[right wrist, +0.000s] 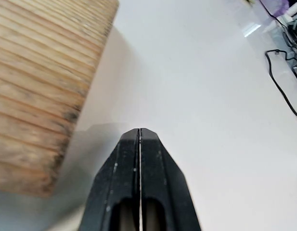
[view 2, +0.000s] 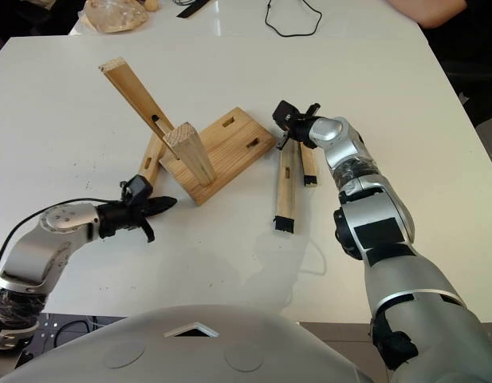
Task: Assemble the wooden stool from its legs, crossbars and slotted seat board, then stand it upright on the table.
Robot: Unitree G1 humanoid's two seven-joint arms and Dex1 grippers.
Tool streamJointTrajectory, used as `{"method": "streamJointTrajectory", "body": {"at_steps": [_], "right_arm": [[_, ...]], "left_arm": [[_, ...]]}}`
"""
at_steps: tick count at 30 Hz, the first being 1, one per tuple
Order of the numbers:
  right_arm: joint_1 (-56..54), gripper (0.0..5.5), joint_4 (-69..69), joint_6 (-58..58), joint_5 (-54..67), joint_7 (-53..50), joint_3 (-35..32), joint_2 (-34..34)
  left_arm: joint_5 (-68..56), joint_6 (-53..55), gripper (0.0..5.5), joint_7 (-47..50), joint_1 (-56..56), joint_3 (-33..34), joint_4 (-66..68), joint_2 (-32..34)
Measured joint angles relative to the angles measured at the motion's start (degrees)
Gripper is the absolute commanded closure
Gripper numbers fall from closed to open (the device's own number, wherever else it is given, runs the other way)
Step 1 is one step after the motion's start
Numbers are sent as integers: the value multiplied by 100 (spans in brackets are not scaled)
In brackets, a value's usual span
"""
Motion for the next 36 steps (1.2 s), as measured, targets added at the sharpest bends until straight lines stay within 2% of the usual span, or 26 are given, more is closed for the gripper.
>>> {"method": "streamJointTrajectory", "body": {"at_steps": [5,11,17,27,31,36], "right_arm": [[-141,548,161,-193,-33,852,6,-45],[-154,548,12,-357,27,1893,-39,-455],[826,548,-1345,-422,661,3439,-226,-925],[2815,548,-5065,1376,1592,4298,-248,-1435],[2569,548,-5181,1528,1795,3971,-587,-1425],[1810,548,-4238,1107,1591,3780,-664,-1456]], "left_arm": [[238,-21,550,187,-331,-368,116,-219],[560,-123,550,705,-763,-266,672,-519],[706,-163,550,912,-904,12,1058,-620],[857,-392,550,1088,-1255,395,1813,-812],[710,-427,550,1065,-1274,651,1769,-857],[723,-729,550,952,-1344,738,1678,-771]]}}
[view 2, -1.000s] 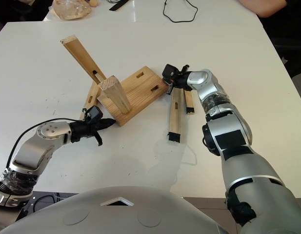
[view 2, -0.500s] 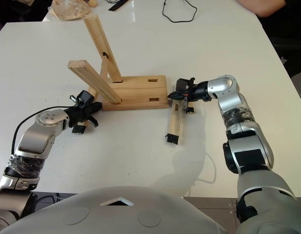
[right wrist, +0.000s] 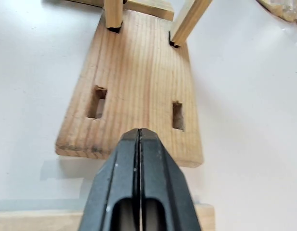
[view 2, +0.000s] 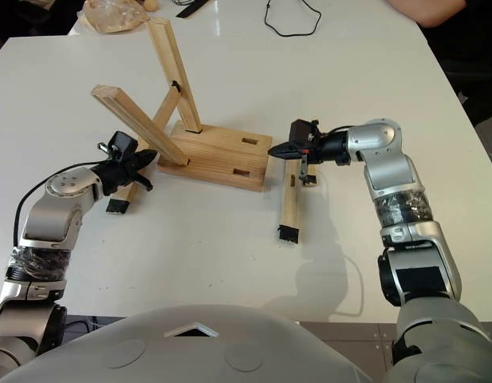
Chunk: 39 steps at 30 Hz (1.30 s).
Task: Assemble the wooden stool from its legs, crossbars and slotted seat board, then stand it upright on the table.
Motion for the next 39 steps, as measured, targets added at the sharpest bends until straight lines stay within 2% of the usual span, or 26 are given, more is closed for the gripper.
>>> {"method": "streamJointTrajectory", "body": {"at_steps": [3,10,12,20,24,28,34,39], "right_arm": [[-294,548,572,-345,-106,121,134,24],[-1630,548,3664,-987,-1307,-3104,450,1090],[-1864,548,4092,-1195,-1393,-3408,437,1205],[-2005,548,4578,-1730,-1459,-3508,232,1393],[-2009,548,4697,-1735,-1478,-3176,245,1691],[-2068,548,4720,-1738,-1552,-2668,300,1814],[-2089,548,4581,-1827,-1563,-1688,446,1574],[-2144,548,4695,-1721,-1609,-2678,361,1580]], "left_arm": [[75,-132,550,-128,-186,-70,35,92],[-456,4,550,-1051,816,-276,-1332,370],[-523,88,550,-1090,939,-319,-1518,363],[-512,177,550,-1091,1333,-392,-1641,463],[-233,148,550,-1093,1365,-926,-1508,513],[79,-33,550,-756,957,-1339,-1204,170],[280,-157,550,-65,582,-1306,-599,-343],[245,-124,550,-15,735,-1249,-772,-343]]}}
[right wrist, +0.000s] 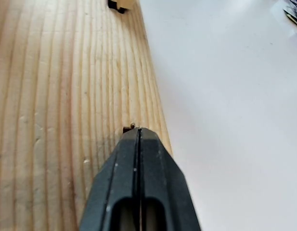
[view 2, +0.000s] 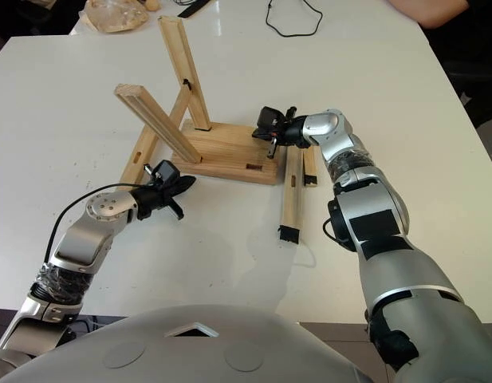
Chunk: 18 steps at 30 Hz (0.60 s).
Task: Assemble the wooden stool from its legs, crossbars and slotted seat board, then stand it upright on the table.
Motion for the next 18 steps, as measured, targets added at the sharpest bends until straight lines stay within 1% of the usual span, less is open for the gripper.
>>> {"method": "streamJointTrajectory", "body": {"at_steps": [2,5,12,14,18], "right_arm": [[-281,548,109,183,-4,-306,-134,-62],[-435,548,155,332,-99,-394,-130,-129],[-253,548,311,437,-667,-713,254,-145],[-226,548,307,447,-669,-508,269,-159],[-96,548,251,357,-568,377,239,-218]], "left_arm": [[-2,12,550,-46,20,-47,-45,3],[-12,8,550,-62,43,-64,-76,-22],[-16,18,550,11,190,-153,-204,-251],[-30,66,550,0,167,-157,-211,-251],[-98,208,550,-30,71,-106,-204,-248]]}}
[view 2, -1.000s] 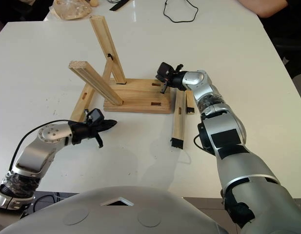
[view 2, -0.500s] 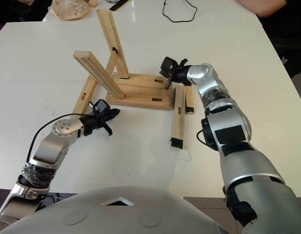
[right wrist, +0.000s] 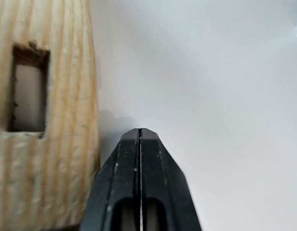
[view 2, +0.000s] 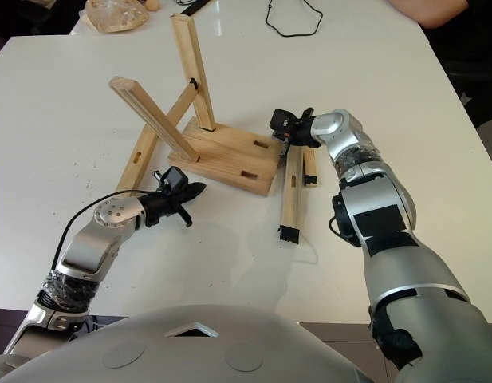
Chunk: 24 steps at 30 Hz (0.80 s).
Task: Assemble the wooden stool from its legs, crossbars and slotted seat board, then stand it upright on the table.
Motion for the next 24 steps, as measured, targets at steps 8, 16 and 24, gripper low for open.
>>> {"method": "streamJointTrajectory", "body": {"at_steps": [8,16,24], "right_arm": [[603,548,-578,-556,662,1616,-269,-203],[1817,548,-2527,-339,1280,2498,-252,-245],[3013,548,-4860,427,1356,2190,-104,-602]], "left_arm": [[15,3,550,67,-120,273,260,56],[61,2,550,138,-140,546,354,235],[152,-286,550,122,-616,468,989,103]]}}
